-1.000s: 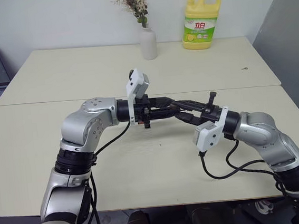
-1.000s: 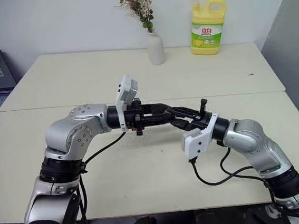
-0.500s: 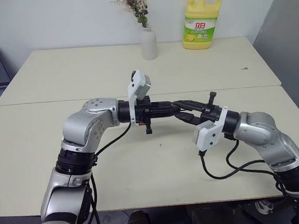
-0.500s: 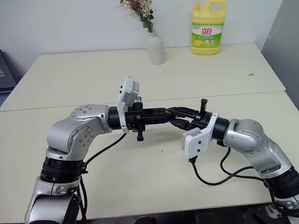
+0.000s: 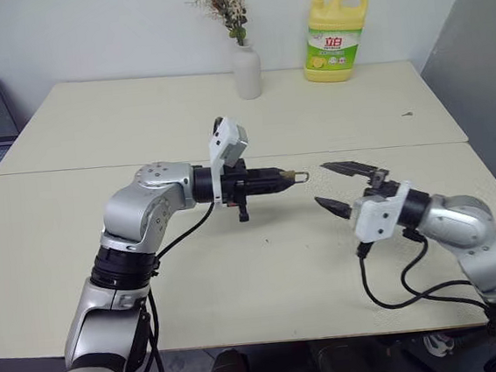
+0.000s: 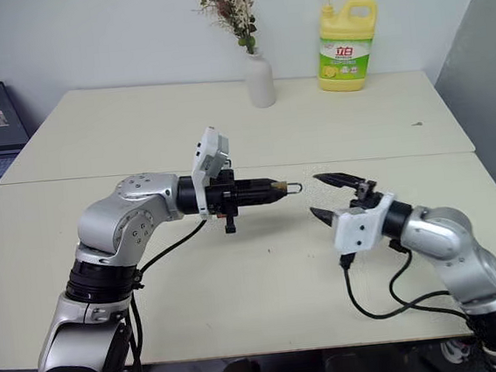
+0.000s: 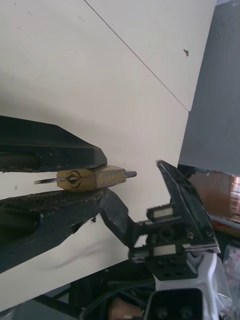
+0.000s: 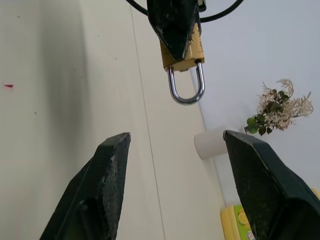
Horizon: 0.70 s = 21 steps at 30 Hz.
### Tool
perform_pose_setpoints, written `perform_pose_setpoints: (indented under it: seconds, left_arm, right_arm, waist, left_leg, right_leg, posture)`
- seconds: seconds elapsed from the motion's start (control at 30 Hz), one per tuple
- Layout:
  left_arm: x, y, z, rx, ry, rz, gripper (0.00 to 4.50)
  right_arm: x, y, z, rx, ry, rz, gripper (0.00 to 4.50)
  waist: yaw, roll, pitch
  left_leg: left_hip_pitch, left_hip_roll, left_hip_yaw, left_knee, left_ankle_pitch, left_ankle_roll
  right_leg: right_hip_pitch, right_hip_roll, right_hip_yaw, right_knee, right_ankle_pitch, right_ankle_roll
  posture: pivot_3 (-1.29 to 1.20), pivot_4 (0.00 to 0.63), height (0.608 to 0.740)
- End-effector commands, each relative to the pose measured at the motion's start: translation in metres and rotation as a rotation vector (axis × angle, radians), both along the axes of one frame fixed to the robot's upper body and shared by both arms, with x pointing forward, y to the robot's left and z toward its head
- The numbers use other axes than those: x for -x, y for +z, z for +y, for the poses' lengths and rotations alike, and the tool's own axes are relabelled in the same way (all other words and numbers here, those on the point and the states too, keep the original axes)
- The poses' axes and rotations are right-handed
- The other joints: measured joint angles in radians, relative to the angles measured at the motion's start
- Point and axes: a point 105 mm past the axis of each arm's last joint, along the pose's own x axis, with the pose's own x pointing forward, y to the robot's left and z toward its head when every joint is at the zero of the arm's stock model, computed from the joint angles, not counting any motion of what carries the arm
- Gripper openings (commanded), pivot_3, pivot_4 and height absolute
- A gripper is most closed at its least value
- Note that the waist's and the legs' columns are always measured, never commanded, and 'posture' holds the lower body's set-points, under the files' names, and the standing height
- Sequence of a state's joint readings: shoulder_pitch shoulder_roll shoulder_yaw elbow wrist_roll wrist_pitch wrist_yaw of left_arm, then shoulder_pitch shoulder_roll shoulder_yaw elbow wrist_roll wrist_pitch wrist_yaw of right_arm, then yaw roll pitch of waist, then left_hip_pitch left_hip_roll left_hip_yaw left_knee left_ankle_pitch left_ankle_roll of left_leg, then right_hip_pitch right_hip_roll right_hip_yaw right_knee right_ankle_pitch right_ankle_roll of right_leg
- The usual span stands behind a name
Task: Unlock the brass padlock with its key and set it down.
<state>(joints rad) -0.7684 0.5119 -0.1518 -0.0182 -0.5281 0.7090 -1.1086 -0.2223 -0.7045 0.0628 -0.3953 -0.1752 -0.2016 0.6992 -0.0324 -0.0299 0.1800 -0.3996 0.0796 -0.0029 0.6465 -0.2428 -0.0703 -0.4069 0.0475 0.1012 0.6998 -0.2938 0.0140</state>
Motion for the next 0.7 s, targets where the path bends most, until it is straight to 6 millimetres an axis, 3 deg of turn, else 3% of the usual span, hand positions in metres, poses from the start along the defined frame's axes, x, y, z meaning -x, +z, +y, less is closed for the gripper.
perform_pose_setpoints:
  seconds: [0.03, 0.23, 0.7]
  left_arm:
    - [0.002, 0.011, 0.001, 0.014, -0.026, -0.054, 0.17]
    - [0.007, 0.01, -0.001, 0.008, -0.076, -0.043, 0.17]
    - [0.023, 0.014, 0.003, 0.002, -0.172, -0.021, 0.17]
  right_arm:
    - [0.023, 0.018, 0.01, -0.065, 0.116, 0.008, 2.14]
    - [0.041, 0.024, 0.029, -0.122, 0.246, 0.066, 0.02]
    - [0.023, 0.03, 0.03, -0.122, 0.236, 0.052, 0.0]
  waist:
    - [-0.002, 0.0, 0.0]
    - [-0.001, 0.0, 0.0]
    - [0.0, 0.0, 0.0]
  left_leg:
    - [0.0, 0.0, 0.0, 0.0, 0.0, 0.0]
    - [0.001, 0.0, -0.001, 0.0, 0.0, 0.0]
    - [0.0, 0.0, -0.001, 0.0, 0.0, 0.0]
  right_leg:
    - [0.0, 0.0, 0.0, 0.0, 0.0, 0.0]
    - [0.001, 0.0, 0.0, 0.0, 0.0, 0.0]
    - [0.001, 0.0, -0.001, 0.0, 0.0, 0.0]
  posture:
    - [0.0, 0.15, 0.74]
    - [0.0, 0.15, 0.74]
    - [0.0, 0.15, 0.74]
